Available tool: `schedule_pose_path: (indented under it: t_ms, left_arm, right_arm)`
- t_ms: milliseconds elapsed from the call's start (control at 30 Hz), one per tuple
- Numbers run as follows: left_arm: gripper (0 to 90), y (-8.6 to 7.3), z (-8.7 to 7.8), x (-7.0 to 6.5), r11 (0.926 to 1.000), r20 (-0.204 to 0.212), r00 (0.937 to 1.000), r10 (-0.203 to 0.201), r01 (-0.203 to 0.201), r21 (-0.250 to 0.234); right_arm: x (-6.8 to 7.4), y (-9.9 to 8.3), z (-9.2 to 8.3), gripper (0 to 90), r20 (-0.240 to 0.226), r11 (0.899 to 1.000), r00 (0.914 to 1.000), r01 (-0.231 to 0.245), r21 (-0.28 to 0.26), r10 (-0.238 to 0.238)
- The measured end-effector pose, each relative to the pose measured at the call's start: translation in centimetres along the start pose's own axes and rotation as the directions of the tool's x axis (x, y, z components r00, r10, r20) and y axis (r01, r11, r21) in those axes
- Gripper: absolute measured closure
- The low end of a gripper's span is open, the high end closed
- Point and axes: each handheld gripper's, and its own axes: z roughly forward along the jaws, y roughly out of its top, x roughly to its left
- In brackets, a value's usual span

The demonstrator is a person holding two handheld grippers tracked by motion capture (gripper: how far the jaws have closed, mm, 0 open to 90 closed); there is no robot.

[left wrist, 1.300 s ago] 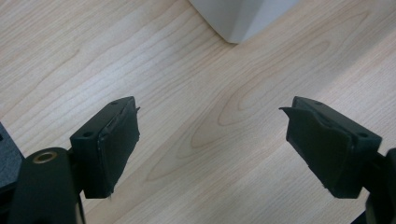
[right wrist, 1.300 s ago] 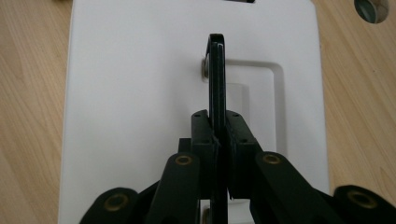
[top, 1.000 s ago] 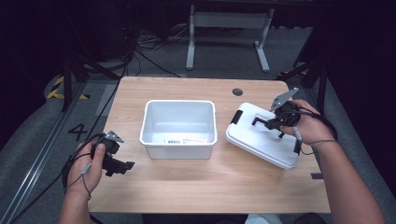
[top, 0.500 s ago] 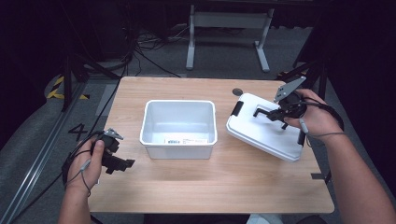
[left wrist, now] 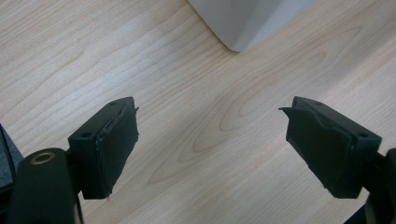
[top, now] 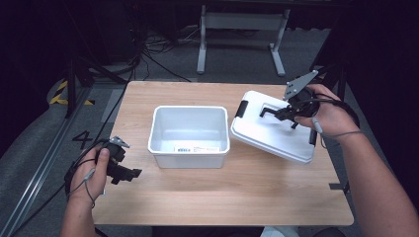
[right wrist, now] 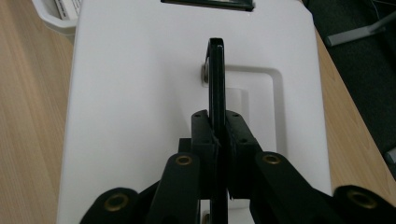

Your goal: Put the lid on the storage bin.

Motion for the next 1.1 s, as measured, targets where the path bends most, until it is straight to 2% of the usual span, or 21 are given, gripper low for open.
schedule_pose_path:
  t_ms: [100, 200, 500, 533, 633, 800, 1100]
  left_arm:
    - [17.1, -0.1, 0.3, -0.4, 0.9998, 0.007, 1.0000, 0.007, -0.007, 0.018]
    - [16.9, -0.3, 0.3, -0.5, 0.9998, 0.008, 0.9999, 0.014, -0.014, 0.016]
    - [16.9, -1.1, 0.3, -0.9, 0.9995, -0.005, 1.0000, 0.001, 0.000, 0.031]
    - [16.8, -1.3, 0.2, -0.9, 0.9996, -0.010, 0.9999, -0.003, 0.003, 0.027]
    - [16.8, -1.5, -0.1, -0.8, 0.9997, -0.015, 0.9999, -0.007, 0.007, 0.022]
    - [16.8, -1.9, -0.3, -0.7, 0.9997, -0.014, 0.9998, -0.011, 0.011, 0.020]
    - [16.7, -2.1, -0.5, -0.3, 0.9998, -0.016, 0.9997, -0.019, 0.020, 0.009]
  right_arm:
    - [0.1, 1.0, 0.0, 84.3, -0.008, 1.000, 0.9998, 0.017, -0.019, -0.018]
    - [0.2, 2.1, 0.0, 84.4, -0.019, 0.999, 0.9992, 0.036, -0.039, -0.036]
    - [0.9, 5.0, 0.4, 84.4, -0.037, 0.994, 0.9949, 0.092, -0.057, -0.094]
    - [1.0, 5.8, 0.5, 84.4, -0.042, 0.992, 0.9927, 0.110, -0.063, -0.113]
    - [1.2, 6.4, 0.6, 84.4, -0.052, 0.990, 0.9908, 0.122, -0.065, -0.125]
    - [1.5, 8.7, 1.1, 84.4, -0.064, 0.984, 0.9840, 0.162, -0.070, -0.166]
    - [2.4, 11.6, 2.4, 84.4, -0.090, 0.977, 0.9740, 0.202, -0.071, -0.208]
